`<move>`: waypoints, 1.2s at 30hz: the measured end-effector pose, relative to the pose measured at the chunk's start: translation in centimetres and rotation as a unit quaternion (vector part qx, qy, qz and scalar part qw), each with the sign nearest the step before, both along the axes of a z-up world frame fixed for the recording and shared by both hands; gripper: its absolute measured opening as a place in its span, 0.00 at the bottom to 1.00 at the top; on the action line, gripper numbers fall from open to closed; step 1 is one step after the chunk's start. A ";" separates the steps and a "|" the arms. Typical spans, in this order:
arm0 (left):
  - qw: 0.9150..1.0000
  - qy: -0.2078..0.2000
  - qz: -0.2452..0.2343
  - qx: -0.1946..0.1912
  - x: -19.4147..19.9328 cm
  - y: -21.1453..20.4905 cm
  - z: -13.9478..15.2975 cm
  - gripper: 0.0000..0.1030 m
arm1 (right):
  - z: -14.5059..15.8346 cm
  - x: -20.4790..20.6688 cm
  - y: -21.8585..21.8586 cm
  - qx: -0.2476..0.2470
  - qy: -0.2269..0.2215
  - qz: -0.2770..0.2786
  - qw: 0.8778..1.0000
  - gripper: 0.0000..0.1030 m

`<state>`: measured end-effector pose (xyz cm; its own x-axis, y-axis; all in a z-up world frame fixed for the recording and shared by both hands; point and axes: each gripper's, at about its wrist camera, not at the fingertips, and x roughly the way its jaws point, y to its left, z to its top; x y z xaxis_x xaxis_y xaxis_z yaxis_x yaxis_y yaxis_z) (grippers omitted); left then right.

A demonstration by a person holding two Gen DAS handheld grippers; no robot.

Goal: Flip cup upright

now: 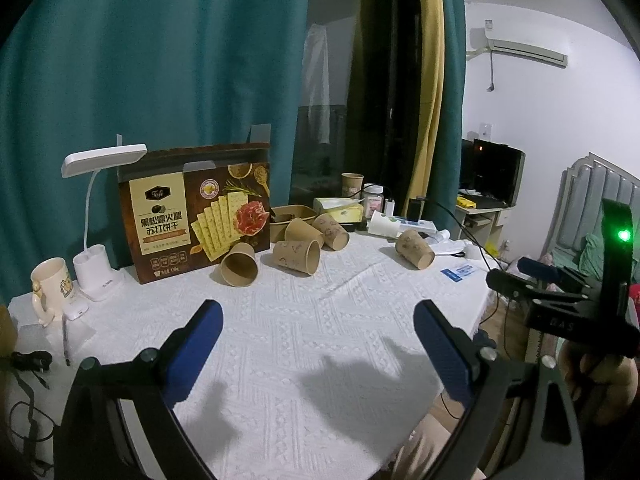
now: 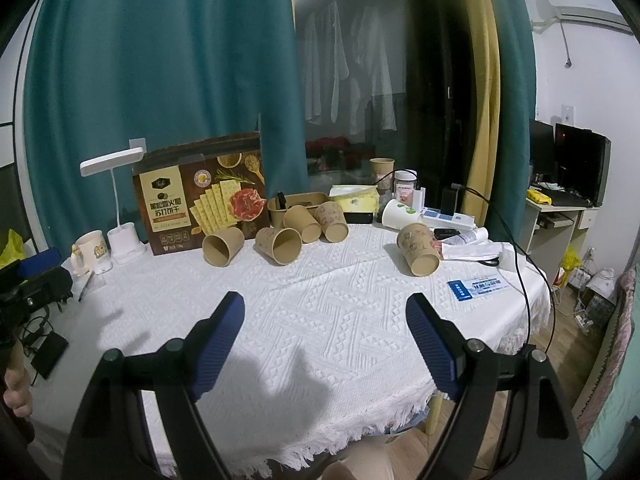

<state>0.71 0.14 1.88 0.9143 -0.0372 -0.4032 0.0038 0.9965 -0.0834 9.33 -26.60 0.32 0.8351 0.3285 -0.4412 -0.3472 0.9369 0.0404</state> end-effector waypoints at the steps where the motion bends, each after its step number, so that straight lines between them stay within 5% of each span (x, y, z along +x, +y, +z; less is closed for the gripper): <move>1: 1.000 0.000 -0.001 -0.001 0.0 0.0 0.0 0.93 | 0.0 0.0 0.0 0.000 0.000 0.000 1.000 0.79; 27: 1.000 0.015 -0.004 0.004 1.1 -0.1 -0.5 0.93 | -0.9 0.7 0.3 0.002 0.010 0.002 1.000 0.79; 31: 0.999 0.041 -0.009 0.027 3.3 0.4 -1.3 0.93 | -2.1 2.5 0.4 -0.007 0.030 0.002 1.000 0.79; 36: 0.990 0.088 -0.035 0.104 8.4 0.8 -2.8 0.93 | -4.4 6.7 0.8 -0.030 0.082 -0.007 0.996 0.79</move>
